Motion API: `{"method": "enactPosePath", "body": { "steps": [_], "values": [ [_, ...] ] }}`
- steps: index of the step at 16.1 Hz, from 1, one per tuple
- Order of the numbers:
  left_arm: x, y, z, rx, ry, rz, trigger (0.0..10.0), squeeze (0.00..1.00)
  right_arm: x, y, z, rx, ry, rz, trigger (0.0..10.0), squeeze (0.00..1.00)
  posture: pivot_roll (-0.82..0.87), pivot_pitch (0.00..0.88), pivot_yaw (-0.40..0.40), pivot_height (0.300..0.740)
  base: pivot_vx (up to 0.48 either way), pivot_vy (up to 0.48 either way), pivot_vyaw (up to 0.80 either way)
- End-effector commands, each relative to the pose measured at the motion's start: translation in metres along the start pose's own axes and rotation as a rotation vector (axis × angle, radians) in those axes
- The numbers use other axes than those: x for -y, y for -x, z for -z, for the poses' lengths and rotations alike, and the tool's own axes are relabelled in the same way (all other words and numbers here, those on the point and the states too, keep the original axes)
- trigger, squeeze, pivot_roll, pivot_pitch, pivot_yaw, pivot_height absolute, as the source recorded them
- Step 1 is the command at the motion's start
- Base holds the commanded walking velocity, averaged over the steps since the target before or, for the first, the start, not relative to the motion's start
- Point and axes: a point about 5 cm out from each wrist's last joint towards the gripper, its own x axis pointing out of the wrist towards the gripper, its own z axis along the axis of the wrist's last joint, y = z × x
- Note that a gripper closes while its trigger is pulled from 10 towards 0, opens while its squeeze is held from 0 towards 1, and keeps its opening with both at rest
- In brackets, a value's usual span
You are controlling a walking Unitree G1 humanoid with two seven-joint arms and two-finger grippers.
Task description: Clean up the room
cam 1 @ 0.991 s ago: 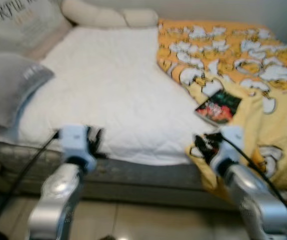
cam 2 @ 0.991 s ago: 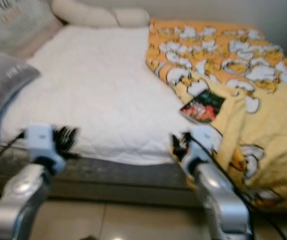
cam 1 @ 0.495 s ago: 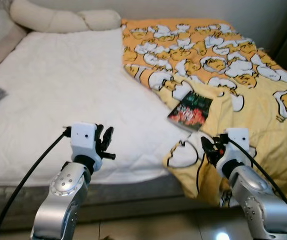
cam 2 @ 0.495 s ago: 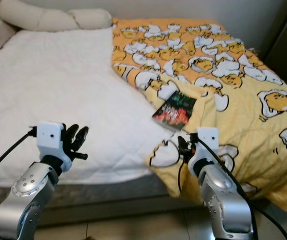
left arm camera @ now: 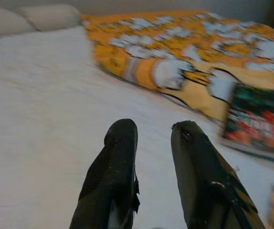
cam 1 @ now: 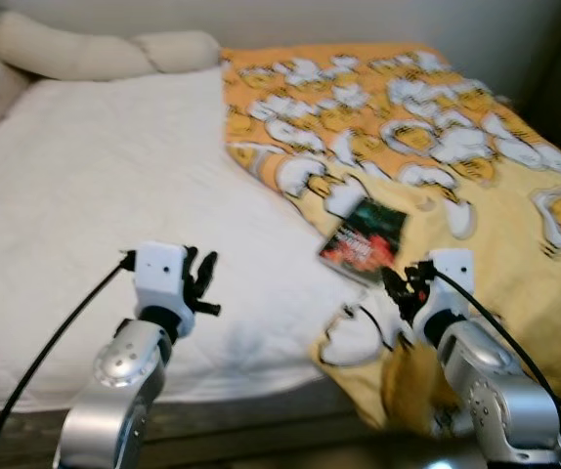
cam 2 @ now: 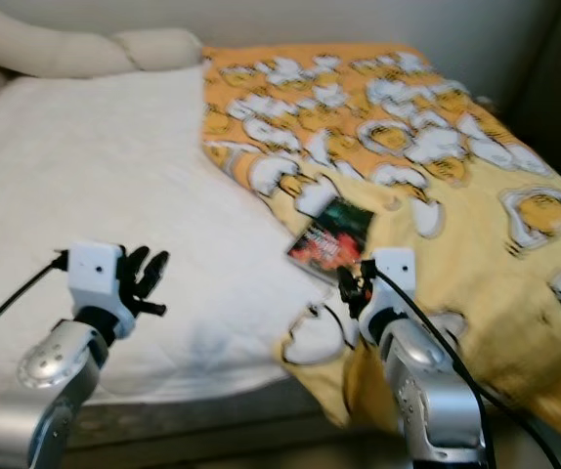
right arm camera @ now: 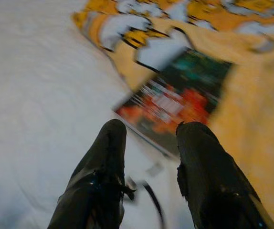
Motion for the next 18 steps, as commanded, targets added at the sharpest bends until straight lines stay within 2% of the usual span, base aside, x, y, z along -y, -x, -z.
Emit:
{"method": "enactPosePath", "body": {
  "steps": [1,3,8,9,10,11,13,15,17,18],
  "values": [
    [-0.007,0.0,0.001,-0.009,-0.008,-0.031,10.0,0.0,-0.006,-0.004,0.001,0.002,-0.005,-0.023,10.0,0.0,0.07,0.0,0.003,0.74,0.326,0.0,0.0],
    [-0.009,0.006,0.001,-0.01,0.022,-0.041,10.0,0.0,-0.011,-0.008,0.0,-0.008,-0.017,-0.046,10.0,0.0,0.08,0.0,-0.005,0.74,0.311,0.0,0.0],
    [-0.012,0.005,-0.002,-0.011,0.008,-0.051,10.0,0.0,-0.01,-0.013,-0.002,-0.009,-0.013,-0.069,10.0,0.0,0.1,0.0,-0.009,0.74,0.314,0.0,0.0],
    [-0.015,0.005,-0.002,-0.007,0.025,-0.068,10.0,0.0,-0.008,-0.018,0.001,-0.026,-0.015,-0.09,10.0,0.19,0.12,0.0,-0.024,0.74,0.0,0.0,0.0],
    [-0.016,0.007,-0.004,-0.001,0.037,-0.06,10.0,0.0,-0.01,-0.02,-0.001,-0.02,-0.042,-0.116,10.0,0.84,0.12,0.0,-0.017,0.74,0.0,0.0,0.0],
    [-0.018,0.008,-0.002,-0.012,0.031,-0.069,10.0,0.0,-0.013,-0.022,-0.002,-0.012,-0.075,-0.146,10.0,1.0,0.12,0.0,-0.014,0.74,0.0,0.0,0.0],
    [-0.019,0.005,-0.002,-0.022,0.003,-0.059,10.0,0.0,-0.017,-0.026,-0.003,-0.015,-0.123,-0.197,10.0,1.0,0.12,0.0,-0.008,0.74,0.0,0.0,0.0],
    [-0.023,-0.001,-0.004,-0.043,-0.026,-0.035,10.0,0.0,-0.021,-0.039,0.0,-0.042,-0.235,-0.256,10.0,1.0,0.14,0.0,-0.002,0.74,0.0,0.0,0.0],
    [-0.03,-0.001,0.0,-0.121,-0.077,0.028,10.0,0.0,-0.022,-0.058,0.016,-0.138,-0.287,-0.236,10.0,1.0,0.14,0.0,0.009,0.74,0.0,0.0,0.0],
    [-0.033,0.0,0.001,-0.139,-0.094,0.056,10.0,0.0,-0.023,-0.066,0.018,-0.141,-0.302,-0.215,10.0,1.0,0.14,0.0,0.018,0.74,0.0,0.0,0.0]
  ]
}}
